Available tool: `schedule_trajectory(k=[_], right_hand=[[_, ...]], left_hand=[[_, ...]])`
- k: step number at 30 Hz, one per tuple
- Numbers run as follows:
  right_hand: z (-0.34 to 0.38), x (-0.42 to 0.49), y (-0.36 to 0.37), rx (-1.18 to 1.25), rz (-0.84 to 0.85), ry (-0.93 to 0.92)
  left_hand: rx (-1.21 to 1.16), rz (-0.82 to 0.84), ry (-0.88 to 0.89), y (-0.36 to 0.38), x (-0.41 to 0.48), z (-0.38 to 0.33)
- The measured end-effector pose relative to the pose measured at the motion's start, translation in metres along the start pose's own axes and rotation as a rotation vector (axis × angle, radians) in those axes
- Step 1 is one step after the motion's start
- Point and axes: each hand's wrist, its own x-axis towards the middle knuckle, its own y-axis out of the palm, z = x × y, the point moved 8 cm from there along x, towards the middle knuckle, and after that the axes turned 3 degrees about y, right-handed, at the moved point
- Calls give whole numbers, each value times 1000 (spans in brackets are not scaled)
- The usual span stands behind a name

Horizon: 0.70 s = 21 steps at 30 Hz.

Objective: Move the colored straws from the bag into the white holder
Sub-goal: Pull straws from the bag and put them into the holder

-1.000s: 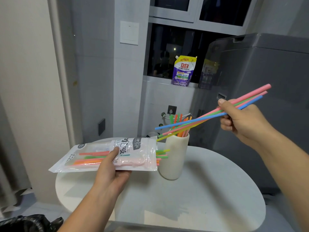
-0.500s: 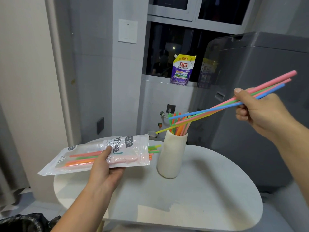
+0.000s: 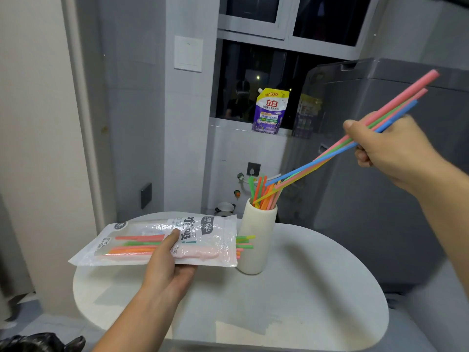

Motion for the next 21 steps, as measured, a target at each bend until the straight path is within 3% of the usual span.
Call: schedule_trajectory(k=[21], right_hand=[[2, 8, 52, -232, 194, 45]], left_hand=[[40, 33, 19, -3, 2, -4]])
